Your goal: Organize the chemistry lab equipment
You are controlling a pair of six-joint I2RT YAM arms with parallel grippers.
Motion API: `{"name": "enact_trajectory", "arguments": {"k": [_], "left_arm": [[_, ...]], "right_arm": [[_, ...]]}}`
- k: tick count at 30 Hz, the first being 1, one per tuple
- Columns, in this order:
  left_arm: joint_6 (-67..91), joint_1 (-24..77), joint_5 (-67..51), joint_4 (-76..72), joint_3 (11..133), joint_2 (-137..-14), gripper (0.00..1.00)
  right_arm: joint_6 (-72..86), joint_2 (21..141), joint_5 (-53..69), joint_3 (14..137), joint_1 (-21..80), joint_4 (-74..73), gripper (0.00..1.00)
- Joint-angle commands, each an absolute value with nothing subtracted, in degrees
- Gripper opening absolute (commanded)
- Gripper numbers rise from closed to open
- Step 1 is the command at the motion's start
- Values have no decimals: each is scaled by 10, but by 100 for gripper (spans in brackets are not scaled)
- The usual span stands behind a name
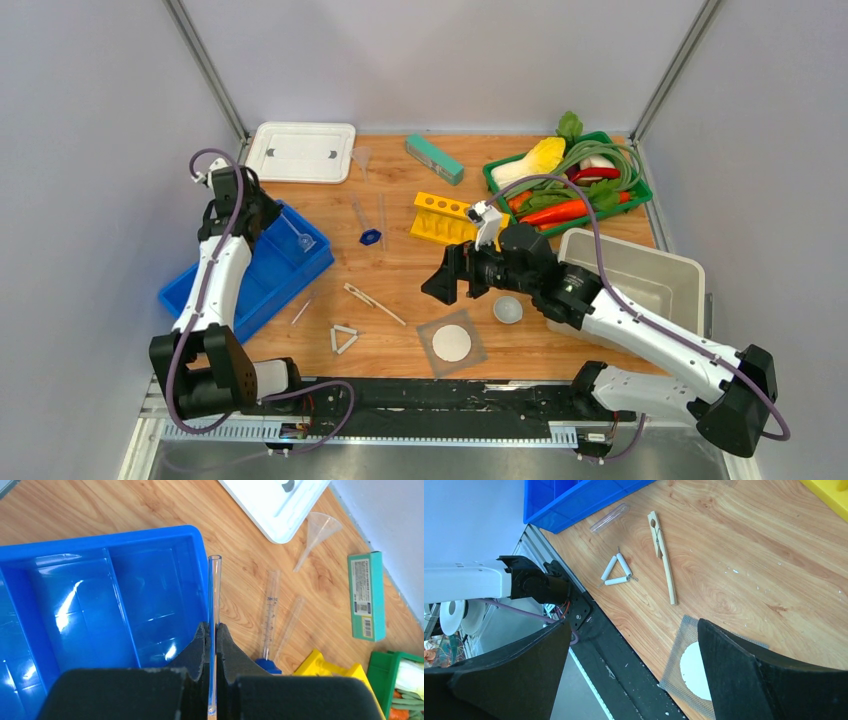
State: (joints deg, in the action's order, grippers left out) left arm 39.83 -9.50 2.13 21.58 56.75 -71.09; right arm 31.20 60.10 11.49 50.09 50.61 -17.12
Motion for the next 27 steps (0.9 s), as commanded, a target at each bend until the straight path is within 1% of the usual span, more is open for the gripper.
{"name": "enact_trajectory", "arguments": {"k": [1,13,18,27], "left_arm": [[380,-107,29,199,591,-737,0],[361,-113,36,183,591,-801,2],[366,-118,16,182,599,-831,2],[373,-118,11,179,588,-869,11]], "right_arm": [[301,592,105,496,509,-163,100],[291,578,115,499,509,-156,100],[290,582,111,500,509,-160,100],[286,585,103,504,509,-166,100]]}}
